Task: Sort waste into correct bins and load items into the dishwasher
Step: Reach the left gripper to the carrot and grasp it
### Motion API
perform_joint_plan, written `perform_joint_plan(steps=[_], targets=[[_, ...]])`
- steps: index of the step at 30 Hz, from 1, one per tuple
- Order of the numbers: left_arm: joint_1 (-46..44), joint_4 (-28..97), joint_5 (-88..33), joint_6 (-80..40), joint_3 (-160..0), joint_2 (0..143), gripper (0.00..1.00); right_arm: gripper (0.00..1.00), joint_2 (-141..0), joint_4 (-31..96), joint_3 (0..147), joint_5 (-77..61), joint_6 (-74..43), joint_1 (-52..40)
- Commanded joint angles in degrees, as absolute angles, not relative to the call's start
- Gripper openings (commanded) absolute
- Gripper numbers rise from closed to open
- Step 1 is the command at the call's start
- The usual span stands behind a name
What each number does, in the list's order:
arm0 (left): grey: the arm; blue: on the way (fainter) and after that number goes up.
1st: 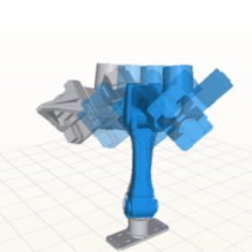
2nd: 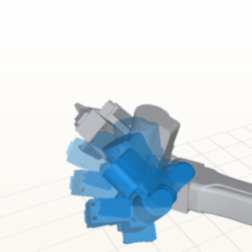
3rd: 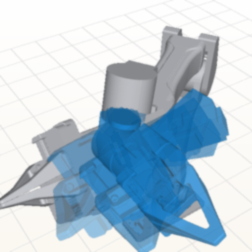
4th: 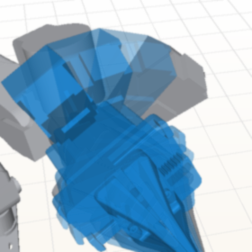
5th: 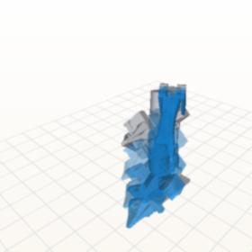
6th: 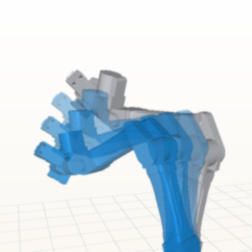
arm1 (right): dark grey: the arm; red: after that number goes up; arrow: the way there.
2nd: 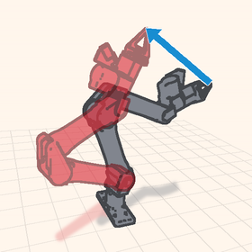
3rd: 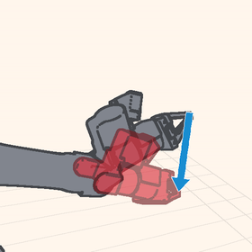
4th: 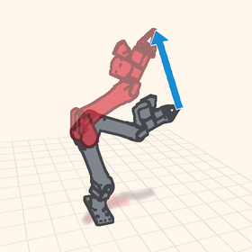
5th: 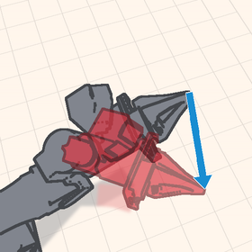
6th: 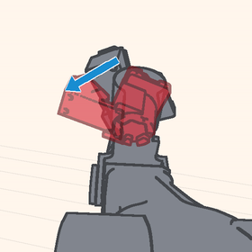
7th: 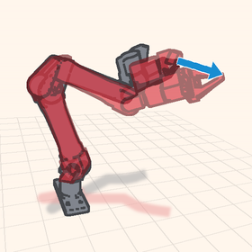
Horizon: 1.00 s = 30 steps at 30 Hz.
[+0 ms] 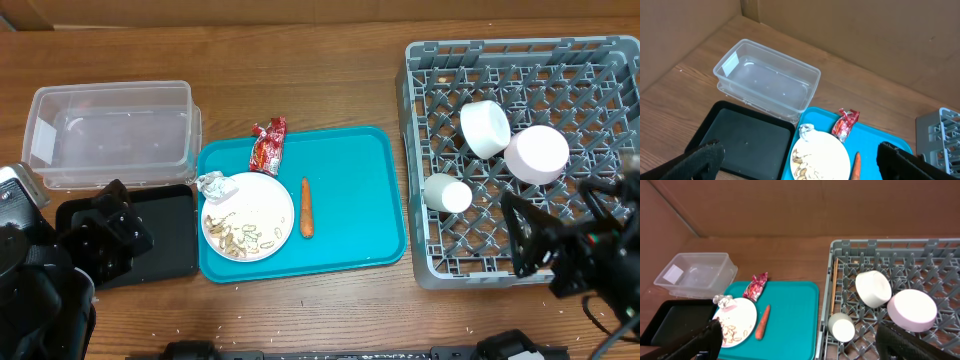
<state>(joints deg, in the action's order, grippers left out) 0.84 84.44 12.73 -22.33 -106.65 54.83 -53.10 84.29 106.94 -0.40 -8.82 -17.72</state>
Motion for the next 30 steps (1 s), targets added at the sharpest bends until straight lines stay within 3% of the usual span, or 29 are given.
perform_joint_plan(steps=[1, 5, 17, 25, 30], targets=[[0.6, 84.2, 13.9, -21.8, -107.1, 55.3, 1.00, 1.00, -53.4, 85.0, 107.4, 0.3, -9.0, -17.7], [0.6, 84.2, 13.3, -21.9, -107.1, 55.3, 1.00, 1.00, -53.4, 86.4, 107.2, 0.3, -9.0, -17.7], [0.7, 79.9, -4.7, -26.0, -106.7, 56.4, 1.00, 1.00, -53.4, 87.8, 107.2, 0.3, -9.0, -17.7], [-1.6, 91.5, -6.0, -29.1, -102.0, 67.5, 1.00, 1.00, -53.4, 87.8, 107.2, 0.3, -9.0, -17.7], [-3.8, 92.4, -5.7, -30.9, -100.2, 77.8, 1.00, 1.00, -53.4, 87.8, 107.2, 0.3, -9.0, -17.7]])
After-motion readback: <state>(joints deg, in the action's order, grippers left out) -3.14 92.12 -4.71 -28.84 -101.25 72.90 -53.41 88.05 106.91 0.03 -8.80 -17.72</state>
